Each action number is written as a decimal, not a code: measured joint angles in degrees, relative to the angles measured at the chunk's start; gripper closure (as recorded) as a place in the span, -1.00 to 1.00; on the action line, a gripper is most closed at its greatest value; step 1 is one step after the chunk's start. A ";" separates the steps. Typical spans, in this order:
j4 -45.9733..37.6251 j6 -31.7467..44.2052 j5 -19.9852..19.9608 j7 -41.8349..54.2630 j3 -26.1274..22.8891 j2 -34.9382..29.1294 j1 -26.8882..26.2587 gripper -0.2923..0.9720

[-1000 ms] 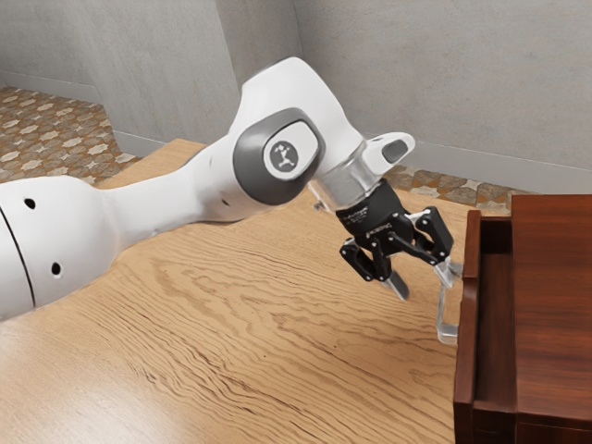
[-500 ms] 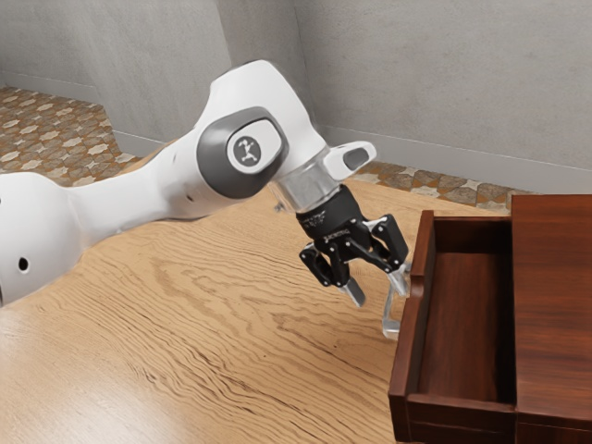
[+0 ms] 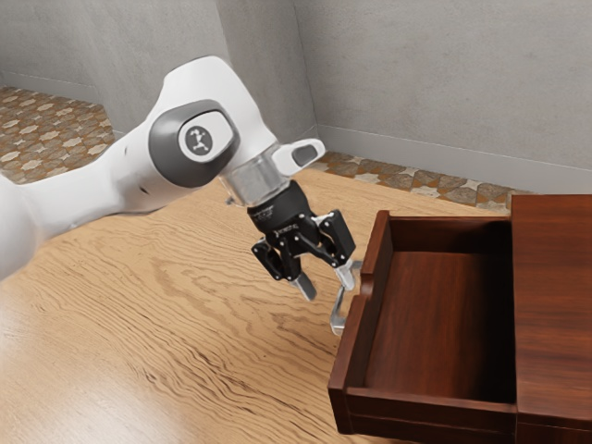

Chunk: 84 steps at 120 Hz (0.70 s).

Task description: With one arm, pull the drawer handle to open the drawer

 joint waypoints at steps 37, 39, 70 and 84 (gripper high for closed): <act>-0.20 -2.16 2.86 3.38 0.54 -0.72 -0.14 -0.15; -0.20 -2.24 2.94 3.54 0.73 -0.79 -0.24 -0.14; -0.15 -3.11 3.48 5.68 2.06 -1.77 -0.74 -0.20; 0.00 -3.18 3.48 6.41 2.12 -3.62 -0.69 -0.31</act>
